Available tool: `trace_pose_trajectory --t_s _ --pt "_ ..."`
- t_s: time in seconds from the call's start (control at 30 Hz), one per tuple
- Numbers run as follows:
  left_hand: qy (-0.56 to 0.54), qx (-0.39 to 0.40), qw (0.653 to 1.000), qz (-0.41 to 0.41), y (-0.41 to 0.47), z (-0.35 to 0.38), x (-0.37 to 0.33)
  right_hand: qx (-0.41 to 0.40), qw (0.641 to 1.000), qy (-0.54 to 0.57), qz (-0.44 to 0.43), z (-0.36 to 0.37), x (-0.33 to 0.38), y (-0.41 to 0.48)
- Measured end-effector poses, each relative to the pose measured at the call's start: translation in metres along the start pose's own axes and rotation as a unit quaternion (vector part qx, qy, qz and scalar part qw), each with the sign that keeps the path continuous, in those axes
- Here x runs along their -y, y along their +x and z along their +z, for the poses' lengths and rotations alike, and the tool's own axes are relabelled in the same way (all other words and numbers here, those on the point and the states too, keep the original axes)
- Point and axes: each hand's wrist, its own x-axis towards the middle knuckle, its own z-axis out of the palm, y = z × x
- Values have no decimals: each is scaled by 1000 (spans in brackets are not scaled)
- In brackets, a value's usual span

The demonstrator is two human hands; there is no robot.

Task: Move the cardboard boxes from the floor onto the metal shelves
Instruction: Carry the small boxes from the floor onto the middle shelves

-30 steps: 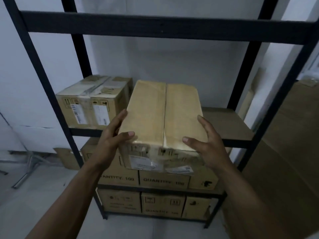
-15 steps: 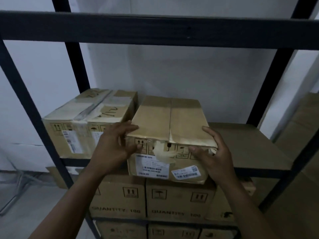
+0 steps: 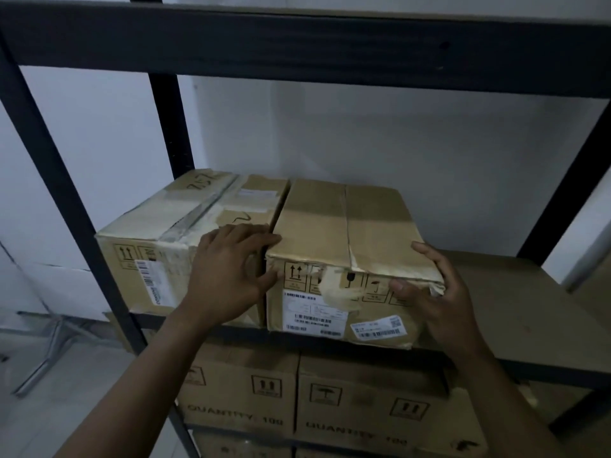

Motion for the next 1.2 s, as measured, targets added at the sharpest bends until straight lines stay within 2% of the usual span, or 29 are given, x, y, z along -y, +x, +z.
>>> trace_pose_trajectory --t_s 0.3,0.57,0.73,0.8,0.87,0.93,1.03,1.13,1.2 --pt "-18 -15 999 27 -2 4 6 -5 1000 10 -4 7 -5 4" --pt "-5 -62 998 29 -10 12 3 -62 998 -12 31 18 -3 -8" --pt "-108 -178 978 27 -35 25 -10 -115 987 -80 82 23 -12 -46" --pt "-165 -182 969 29 -53 27 -21 -120 983 -83 107 20 -17 -66" --pt "-234 -143 961 23 -73 25 -33 -109 980 -93 135 15 -16 -86" --pt "-320 -63 945 12 -91 20 -48 -94 978 -100 160 9 -10 -108" --pt "-410 67 909 1 -120 11 -75 -73 975 -83 195 -1 3 -146" --pt "-457 147 877 -9 -158 7 -107 -63 973 -95 202 -13 24 -193" --pt "-497 201 844 -32 -189 3 -133 -73 971 -91 210 -26 40 -236"
